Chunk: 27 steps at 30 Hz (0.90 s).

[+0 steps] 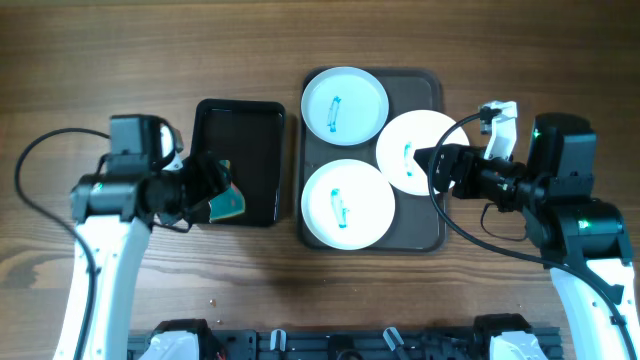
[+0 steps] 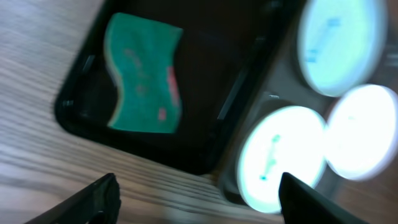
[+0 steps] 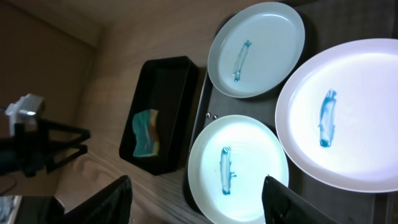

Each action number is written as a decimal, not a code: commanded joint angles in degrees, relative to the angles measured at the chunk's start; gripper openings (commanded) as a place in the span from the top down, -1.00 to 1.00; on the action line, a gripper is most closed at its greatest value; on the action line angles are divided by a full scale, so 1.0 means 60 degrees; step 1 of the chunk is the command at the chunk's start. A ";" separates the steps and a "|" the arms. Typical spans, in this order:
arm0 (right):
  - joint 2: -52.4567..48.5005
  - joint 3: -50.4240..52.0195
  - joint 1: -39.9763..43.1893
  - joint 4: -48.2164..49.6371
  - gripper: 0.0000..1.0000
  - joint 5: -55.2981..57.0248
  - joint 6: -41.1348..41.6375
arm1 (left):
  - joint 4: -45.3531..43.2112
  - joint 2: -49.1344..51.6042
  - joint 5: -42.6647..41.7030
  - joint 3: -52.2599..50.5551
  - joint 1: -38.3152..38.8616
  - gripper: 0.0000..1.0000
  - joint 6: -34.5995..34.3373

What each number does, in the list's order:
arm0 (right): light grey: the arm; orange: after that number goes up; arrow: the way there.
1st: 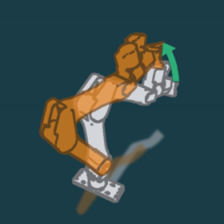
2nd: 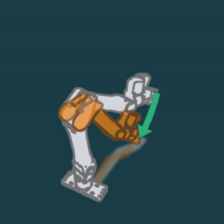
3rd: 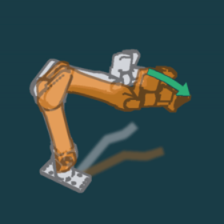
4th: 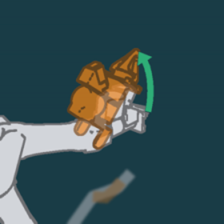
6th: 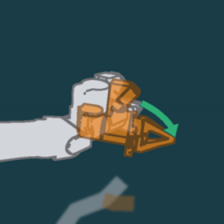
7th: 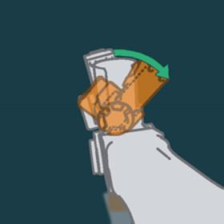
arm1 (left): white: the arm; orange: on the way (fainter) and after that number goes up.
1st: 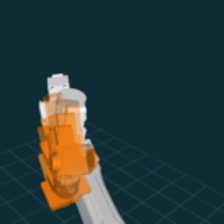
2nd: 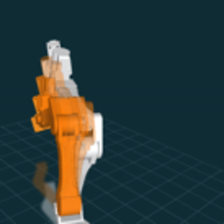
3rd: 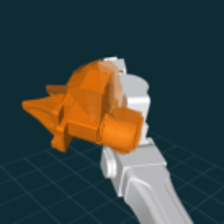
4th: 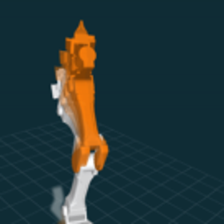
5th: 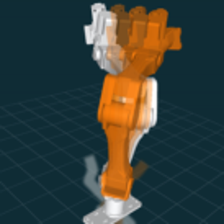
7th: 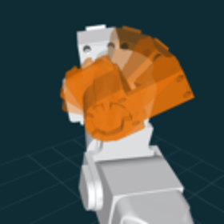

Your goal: Clean dirty plates on tray and stack at the side

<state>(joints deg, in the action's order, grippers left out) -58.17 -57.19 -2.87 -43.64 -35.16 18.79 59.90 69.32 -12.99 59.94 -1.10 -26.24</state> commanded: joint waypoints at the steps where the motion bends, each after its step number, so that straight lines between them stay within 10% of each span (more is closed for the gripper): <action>1: -0.0022 -0.0164 0.0036 -0.0127 -0.21 -0.0233 -0.0124 | -0.0284 0.1060 0.2189 0.0098 0.0805 -0.49 -0.1581; 11: -0.0018 -0.0164 0.0036 -0.0841 -0.12 -0.0229 -0.0357 | -0.1180 0.4350 0.3887 0.0102 0.1825 -0.38 -0.3413; 17: -0.0018 -0.0164 0.0036 -0.1082 -0.10 -0.0189 -0.0382 | -0.1938 0.5384 0.3814 0.0102 0.1829 0.17 -0.3402; 20: -0.0018 -0.0164 0.0036 -0.1111 -0.07 -0.0157 -0.0375 | -0.2408 0.5428 0.3351 0.0113 0.1829 0.92 -0.2422; 27: -0.0018 -0.0164 0.0036 -0.1100 -0.04 -0.0157 -0.0350 | -0.1730 0.5136 0.1486 0.1271 0.1836 0.91 -0.0062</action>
<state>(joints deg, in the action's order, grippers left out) -58.17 -57.19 -2.87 -50.19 -35.57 17.72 47.42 100.73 2.04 62.61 9.76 -34.89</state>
